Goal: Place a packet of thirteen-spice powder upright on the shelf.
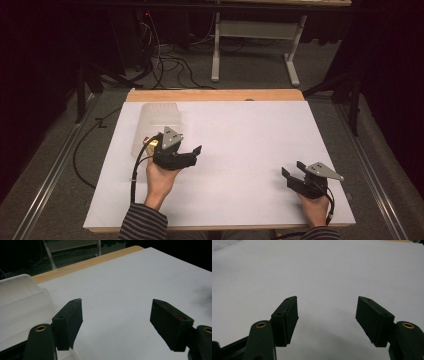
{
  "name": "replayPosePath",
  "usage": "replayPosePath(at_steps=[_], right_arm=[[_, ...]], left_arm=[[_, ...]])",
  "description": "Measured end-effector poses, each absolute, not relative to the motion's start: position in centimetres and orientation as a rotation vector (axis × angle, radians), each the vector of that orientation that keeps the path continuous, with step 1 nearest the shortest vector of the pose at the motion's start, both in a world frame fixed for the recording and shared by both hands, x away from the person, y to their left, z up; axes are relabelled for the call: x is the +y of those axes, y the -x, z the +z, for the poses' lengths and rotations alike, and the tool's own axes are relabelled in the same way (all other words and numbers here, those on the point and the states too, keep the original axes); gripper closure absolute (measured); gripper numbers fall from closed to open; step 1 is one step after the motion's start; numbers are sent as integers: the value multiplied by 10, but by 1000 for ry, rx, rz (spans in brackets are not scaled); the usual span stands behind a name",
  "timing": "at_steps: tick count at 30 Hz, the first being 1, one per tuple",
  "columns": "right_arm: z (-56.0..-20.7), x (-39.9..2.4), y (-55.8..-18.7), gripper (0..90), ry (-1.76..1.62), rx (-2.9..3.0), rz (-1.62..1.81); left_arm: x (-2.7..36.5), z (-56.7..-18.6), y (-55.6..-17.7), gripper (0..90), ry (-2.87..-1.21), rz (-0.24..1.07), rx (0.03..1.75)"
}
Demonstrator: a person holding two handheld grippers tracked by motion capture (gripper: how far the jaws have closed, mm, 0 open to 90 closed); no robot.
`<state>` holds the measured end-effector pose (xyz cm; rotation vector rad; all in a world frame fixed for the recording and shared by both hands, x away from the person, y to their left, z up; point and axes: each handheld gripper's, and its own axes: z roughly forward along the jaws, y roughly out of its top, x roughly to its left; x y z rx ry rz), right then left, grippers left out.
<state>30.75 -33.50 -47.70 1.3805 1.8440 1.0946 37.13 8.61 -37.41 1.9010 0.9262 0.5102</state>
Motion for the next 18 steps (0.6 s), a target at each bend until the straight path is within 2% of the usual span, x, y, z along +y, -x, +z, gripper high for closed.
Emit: replayPosePath(at_steps=[18], right_arm=[[-477, -335, -308, 347, -1374, 1850, 1091]], left_arm=[[68, -387, -367, 270, -1892, 452, 905]])
